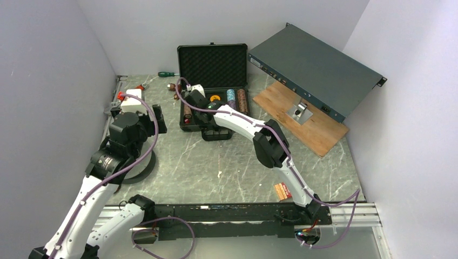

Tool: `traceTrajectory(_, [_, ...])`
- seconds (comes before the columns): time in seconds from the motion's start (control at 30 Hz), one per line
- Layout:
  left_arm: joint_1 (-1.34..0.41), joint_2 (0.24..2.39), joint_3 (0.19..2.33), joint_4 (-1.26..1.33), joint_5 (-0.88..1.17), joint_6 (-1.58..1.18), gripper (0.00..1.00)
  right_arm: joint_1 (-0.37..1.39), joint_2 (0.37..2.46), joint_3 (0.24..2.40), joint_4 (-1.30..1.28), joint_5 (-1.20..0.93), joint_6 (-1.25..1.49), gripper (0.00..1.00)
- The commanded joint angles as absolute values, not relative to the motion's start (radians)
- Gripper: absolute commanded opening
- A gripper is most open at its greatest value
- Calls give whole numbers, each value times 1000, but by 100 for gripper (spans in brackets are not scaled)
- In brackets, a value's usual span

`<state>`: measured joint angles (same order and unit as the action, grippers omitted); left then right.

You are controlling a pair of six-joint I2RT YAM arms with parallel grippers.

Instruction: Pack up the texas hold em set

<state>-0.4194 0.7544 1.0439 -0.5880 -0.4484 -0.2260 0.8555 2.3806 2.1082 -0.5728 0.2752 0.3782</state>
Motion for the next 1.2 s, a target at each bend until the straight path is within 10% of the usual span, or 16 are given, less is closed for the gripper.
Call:
traceTrajectory(0.0, [-423,756,1061,-565,-433,-226,99,844,2362,2112,-528,262,388,30])
traceTrajectory(0.3, [-423,762,1062,-566,-431,-226,99,842,2334,2094,-518,253,376,63])
traceTrajectory(1.17, [-423,797,1055,-555,-417,-196,100,844,1725,1549,-477,385,335,74])
